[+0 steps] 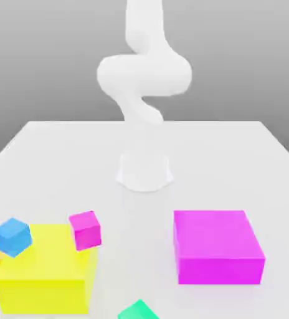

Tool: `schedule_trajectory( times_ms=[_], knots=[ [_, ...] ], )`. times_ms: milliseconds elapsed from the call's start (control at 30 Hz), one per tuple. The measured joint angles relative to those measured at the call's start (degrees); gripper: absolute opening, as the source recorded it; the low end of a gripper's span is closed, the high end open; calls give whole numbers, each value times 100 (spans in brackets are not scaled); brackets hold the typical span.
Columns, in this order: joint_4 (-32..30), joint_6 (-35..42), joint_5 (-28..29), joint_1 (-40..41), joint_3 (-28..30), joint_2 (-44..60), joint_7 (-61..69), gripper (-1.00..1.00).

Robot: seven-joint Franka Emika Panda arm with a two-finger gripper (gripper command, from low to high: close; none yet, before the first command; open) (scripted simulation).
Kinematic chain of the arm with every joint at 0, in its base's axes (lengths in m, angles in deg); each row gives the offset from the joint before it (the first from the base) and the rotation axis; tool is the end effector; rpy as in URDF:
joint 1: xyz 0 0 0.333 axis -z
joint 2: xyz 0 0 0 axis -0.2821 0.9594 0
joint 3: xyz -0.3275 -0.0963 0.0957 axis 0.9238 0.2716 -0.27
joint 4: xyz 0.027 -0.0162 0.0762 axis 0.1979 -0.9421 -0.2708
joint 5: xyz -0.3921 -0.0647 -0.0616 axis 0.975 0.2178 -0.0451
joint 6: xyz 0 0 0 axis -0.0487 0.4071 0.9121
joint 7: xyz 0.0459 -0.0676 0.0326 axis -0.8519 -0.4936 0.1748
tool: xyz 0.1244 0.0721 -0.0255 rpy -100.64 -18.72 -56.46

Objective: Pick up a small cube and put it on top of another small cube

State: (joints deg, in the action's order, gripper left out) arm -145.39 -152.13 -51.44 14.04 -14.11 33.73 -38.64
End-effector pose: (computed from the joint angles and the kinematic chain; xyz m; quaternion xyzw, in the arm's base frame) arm 0.3904 -0.0033 0.6804 -0.8709 0.3356 -0.3262 0.1499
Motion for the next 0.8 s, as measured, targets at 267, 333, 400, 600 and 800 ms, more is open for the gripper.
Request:
schedule_trajectory(
  times_ms=[267,333,400,600,800],
  knots=[
    [-5,-467,-524,-622,617,1700,1409,0],
    [-5,-579,-671,-726,722,2118,1768,0],
    [-6,-691,-811,-818,812,2537,2122,0],
    [-9,-1034,-1145,-935,905,3781,3119,0],
    [-29,-1426,-1146,-899,872,4966,3886,0]
  ],
)
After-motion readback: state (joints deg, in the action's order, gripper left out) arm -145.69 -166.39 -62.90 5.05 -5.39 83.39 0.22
